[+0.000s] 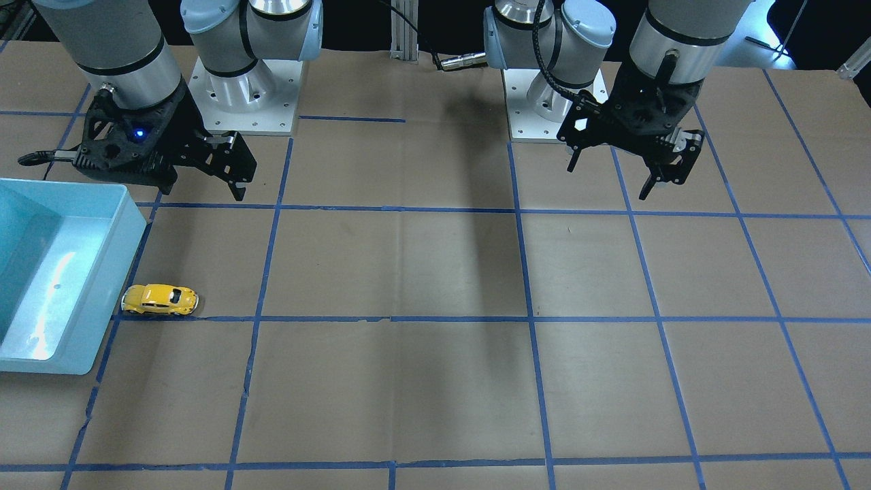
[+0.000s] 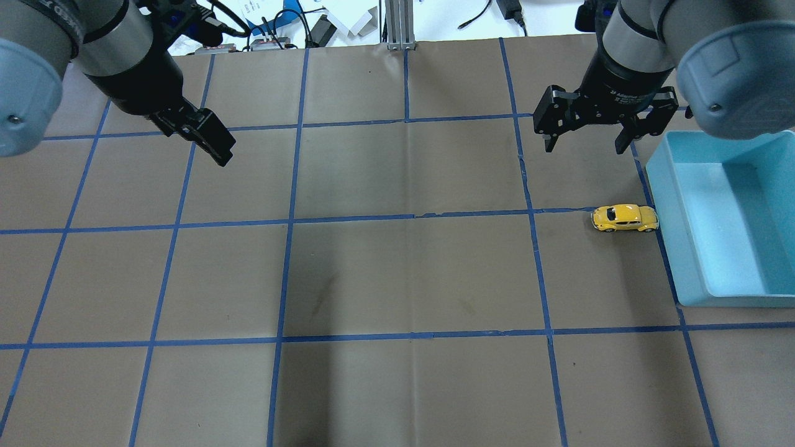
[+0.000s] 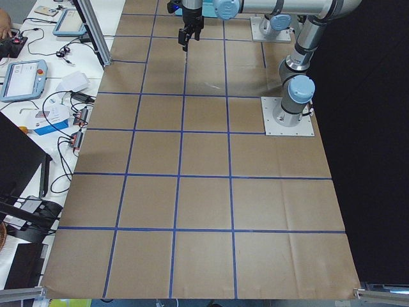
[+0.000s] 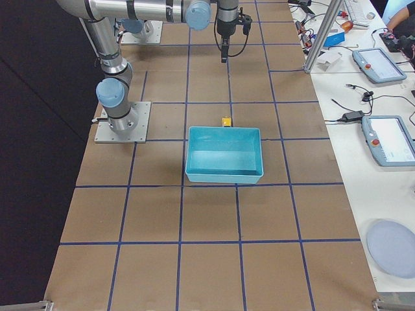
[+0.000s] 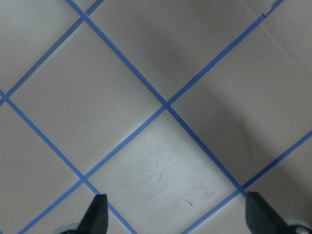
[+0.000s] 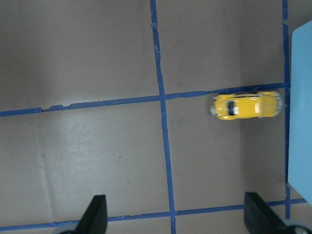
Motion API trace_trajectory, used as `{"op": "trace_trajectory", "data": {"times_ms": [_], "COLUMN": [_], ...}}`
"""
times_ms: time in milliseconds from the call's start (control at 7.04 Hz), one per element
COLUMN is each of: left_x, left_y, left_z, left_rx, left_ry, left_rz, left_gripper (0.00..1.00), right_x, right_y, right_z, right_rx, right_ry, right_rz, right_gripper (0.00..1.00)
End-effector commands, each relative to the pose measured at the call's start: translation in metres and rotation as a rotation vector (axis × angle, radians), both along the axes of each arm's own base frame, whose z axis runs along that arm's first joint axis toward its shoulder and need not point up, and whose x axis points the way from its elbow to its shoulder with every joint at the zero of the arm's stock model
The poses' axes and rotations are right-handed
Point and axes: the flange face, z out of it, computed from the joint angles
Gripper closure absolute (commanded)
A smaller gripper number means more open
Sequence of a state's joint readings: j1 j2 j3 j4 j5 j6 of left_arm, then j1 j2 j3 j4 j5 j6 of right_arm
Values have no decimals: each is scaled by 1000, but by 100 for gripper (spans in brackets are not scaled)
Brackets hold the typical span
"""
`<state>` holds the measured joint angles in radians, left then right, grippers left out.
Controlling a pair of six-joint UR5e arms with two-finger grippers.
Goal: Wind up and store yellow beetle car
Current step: 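Lower the right gripper down to the car beside the blue bin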
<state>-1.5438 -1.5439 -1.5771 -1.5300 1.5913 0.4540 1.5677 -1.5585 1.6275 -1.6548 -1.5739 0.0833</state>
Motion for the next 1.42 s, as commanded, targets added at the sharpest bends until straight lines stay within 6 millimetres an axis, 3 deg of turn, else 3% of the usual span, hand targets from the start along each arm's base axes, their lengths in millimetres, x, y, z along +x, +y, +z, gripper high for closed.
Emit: {"op": "trace_trajectory", "data": {"times_ms": [0, 284, 710, 852, 994, 1278], "left_x": [7, 9, 15, 14, 14, 14], "left_y": [2, 3, 4, 10, 10, 20], "left_z": [5, 6, 8, 8, 12, 14], "left_rx": [-11, -12, -10, 30, 27, 61], "left_ry": [20, 31, 20, 15, 15, -5], "left_rz": [296, 337, 381, 420, 421, 418], "left_gripper": [0, 0, 0, 0, 0, 0], "right_x": [1, 5, -4, -20, -45, -118], "right_y": [0, -3, -11, -17, -26, -27], "right_z": [0, 5, -28, -38, -64, -103], "right_rx": [1, -11, 69, 102, 155, 185], "right_ry": [2, -7, -5, 28, 11, -56], "right_rz": [4, 17, 397, 499, 603, 814], "right_gripper": [0, 0, 0, 0, 2, 3]}}
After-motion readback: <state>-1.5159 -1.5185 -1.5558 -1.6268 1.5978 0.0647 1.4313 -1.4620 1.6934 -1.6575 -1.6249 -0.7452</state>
